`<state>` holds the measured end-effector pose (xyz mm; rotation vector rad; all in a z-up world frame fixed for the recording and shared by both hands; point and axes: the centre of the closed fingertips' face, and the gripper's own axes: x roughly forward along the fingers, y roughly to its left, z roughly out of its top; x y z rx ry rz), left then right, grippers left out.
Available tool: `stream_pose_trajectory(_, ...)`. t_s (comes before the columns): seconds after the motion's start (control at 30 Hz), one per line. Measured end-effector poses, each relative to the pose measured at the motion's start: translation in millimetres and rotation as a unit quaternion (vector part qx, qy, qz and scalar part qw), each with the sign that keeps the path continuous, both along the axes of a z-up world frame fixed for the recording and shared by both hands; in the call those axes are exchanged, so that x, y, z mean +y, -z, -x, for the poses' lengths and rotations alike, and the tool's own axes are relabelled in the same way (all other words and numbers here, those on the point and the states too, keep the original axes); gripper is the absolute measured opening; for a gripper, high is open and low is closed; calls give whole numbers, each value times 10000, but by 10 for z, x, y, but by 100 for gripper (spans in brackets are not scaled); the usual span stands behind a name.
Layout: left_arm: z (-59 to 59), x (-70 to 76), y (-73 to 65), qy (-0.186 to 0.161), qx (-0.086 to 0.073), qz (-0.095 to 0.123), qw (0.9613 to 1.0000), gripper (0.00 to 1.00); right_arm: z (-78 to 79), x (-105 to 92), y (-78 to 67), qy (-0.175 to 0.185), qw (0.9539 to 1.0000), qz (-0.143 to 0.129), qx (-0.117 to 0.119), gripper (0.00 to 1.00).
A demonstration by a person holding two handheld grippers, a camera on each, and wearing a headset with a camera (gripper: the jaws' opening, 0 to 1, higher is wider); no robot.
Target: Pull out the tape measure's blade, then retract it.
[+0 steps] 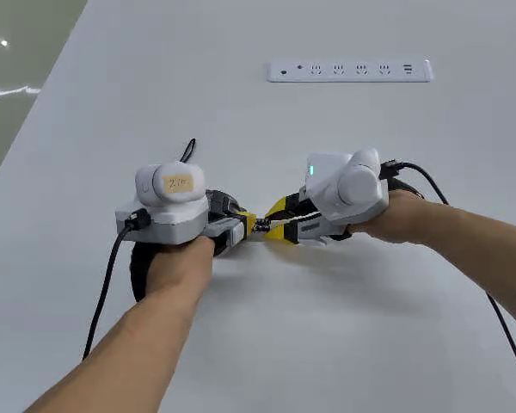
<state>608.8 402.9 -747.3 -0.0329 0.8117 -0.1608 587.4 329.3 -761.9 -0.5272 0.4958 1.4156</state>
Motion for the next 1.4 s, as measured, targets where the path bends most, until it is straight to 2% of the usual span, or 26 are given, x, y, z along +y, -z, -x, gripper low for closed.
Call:
stream_pose_trajectory(0.2, -3, 3, 1, 3, 19, 16, 10000, 65, -6, 148, -2, -25, 10000, -53, -19, 13)
stream_pose_trajectory(0.33, -2, 3, 0, 2, 20, 17, 10000, 65, -8, 157, -1, -25, 10000, -59, -21, 13)
stream_pose_trajectory(0.47, 2, 2, -2, -1, 33, 35, 10000, 65, -11, 245, -2, -56, 9999, -91, -22, 13)
stream_pose_trajectory(1.4, 5, -14, 15, 71, 72, 44, 9999, 67, 7, 247, 23, -58, 9999, -62, -59, 13)
